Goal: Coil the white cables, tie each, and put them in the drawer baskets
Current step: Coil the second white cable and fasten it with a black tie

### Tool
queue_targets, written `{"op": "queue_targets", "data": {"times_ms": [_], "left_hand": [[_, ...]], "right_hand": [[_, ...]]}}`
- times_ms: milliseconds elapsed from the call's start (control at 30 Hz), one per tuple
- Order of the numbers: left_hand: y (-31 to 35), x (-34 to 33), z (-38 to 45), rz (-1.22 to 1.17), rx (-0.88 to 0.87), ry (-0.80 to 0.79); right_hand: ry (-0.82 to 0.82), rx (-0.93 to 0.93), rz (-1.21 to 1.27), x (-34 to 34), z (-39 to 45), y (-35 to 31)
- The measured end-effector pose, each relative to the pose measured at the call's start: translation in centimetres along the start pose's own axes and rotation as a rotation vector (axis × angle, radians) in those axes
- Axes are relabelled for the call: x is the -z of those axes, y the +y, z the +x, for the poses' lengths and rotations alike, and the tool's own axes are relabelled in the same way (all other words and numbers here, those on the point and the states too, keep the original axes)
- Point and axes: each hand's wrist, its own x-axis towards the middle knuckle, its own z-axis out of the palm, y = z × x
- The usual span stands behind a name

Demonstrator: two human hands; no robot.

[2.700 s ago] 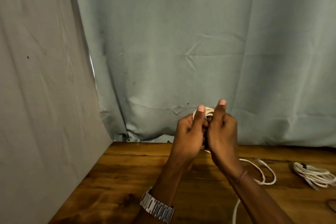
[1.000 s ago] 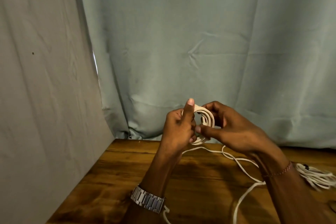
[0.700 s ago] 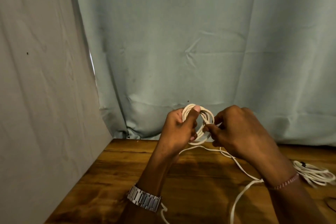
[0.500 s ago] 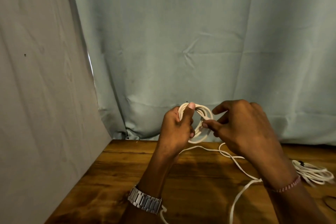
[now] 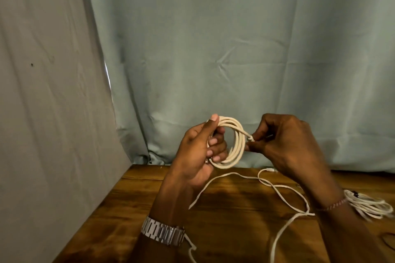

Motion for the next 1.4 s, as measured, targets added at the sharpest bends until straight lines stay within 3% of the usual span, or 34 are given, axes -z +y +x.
{"op": "queue_targets", "data": {"times_ms": [133,233,433,600,867,1033,1167,1300,1400], "left_hand": [[-0.2,0.5,-0.2,-0.042,0.153,-0.189],[-0.6,0.3,-0.4,-0.060,0.208,-0.279],[-0.3,0.1,-0.4,0.092,0.082,-0.157],[-0.6,-0.6,-0.4,0.178,0.053,-0.099],[-0.9,-0.6,-0.3,0.258,-0.016,-0.014],[-0.9,-0.5,-0.4,0.278,-0.025,0.003],[-0.8,-0.5,-0.3,0.282,-0.026,0.018],[-1.0,-0.2,-0.2,0.368,-0.073,0.078],[-1.1,-0.3,-0.2,0.413,-0.094,0.093]], "right_hand": [[0.095,0.054,0.155,-0.7,0.7,0.7],[0.000,0.051,0.245,-1.0,1.0,1.2],[-0.389,-0.097,0.464,-0.4,1.2,1.0],[-0.438,-0.145,0.518,0.2,1.2,1.1],[-0.614,-0.046,0.380,1.8,1.1,1.6],[-0.514,0.028,0.160,2.1,1.0,1.6],[-0.466,0.023,0.164,2.7,0.5,1.0],[-0.262,-0.070,0.253,3.5,-0.3,-0.3],[-0.306,-0.079,0.248,4.1,-1.3,-1.7]]}}
